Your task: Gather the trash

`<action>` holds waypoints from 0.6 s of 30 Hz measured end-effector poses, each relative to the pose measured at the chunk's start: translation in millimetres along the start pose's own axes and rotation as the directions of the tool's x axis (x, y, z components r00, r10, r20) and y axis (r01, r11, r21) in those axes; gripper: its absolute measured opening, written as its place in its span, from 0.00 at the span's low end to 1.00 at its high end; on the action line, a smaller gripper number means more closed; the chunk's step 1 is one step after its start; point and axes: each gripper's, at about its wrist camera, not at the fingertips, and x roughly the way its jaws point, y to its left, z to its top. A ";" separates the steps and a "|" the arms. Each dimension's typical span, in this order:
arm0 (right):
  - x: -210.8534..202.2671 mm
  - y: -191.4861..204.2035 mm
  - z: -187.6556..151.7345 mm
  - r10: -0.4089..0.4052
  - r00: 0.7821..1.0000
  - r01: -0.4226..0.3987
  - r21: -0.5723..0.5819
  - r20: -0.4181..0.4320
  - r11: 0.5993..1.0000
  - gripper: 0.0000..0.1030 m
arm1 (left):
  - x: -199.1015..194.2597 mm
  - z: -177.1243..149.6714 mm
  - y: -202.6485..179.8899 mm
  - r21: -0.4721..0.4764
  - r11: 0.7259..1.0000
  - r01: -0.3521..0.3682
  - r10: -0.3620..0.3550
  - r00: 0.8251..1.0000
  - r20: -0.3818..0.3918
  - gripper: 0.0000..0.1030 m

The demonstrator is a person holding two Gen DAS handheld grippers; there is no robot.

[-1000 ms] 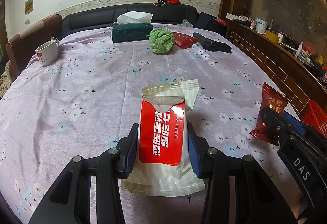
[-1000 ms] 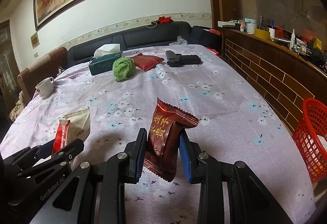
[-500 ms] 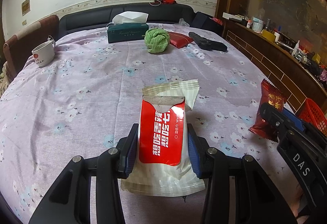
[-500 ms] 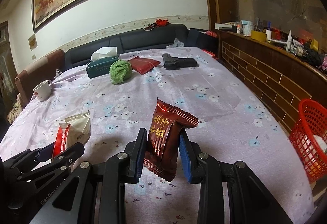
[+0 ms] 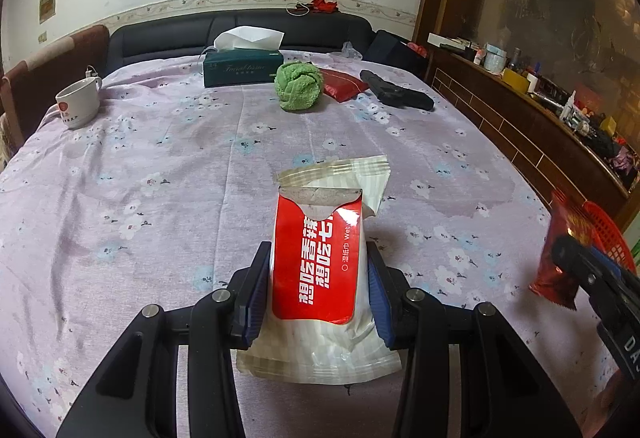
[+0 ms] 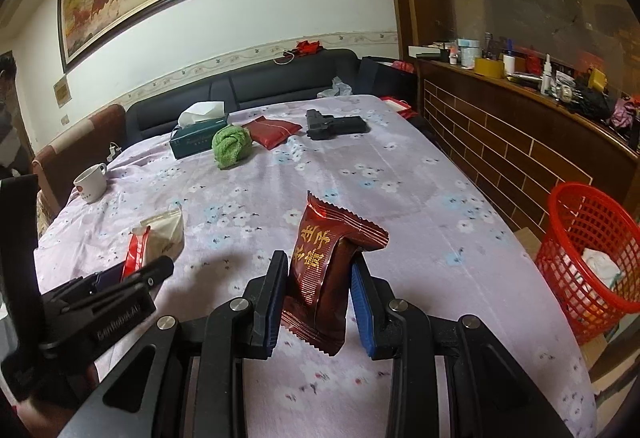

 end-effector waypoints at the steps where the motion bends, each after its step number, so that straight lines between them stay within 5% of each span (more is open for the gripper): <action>1: -2.8 -1.8 -0.7 -0.002 1.000 0.002 0.004 0.001 1.000 0.32 | -0.2 0.0 -0.7 0.003 1.000 0.001 -0.001 1.000 -0.001 0.41; 18: -44.6 -31.4 0.0 -0.004 0.999 0.001 0.047 0.051 0.999 0.32 | -36.4 -6.8 -35.6 0.055 0.996 0.068 -0.069 0.997 0.016 0.41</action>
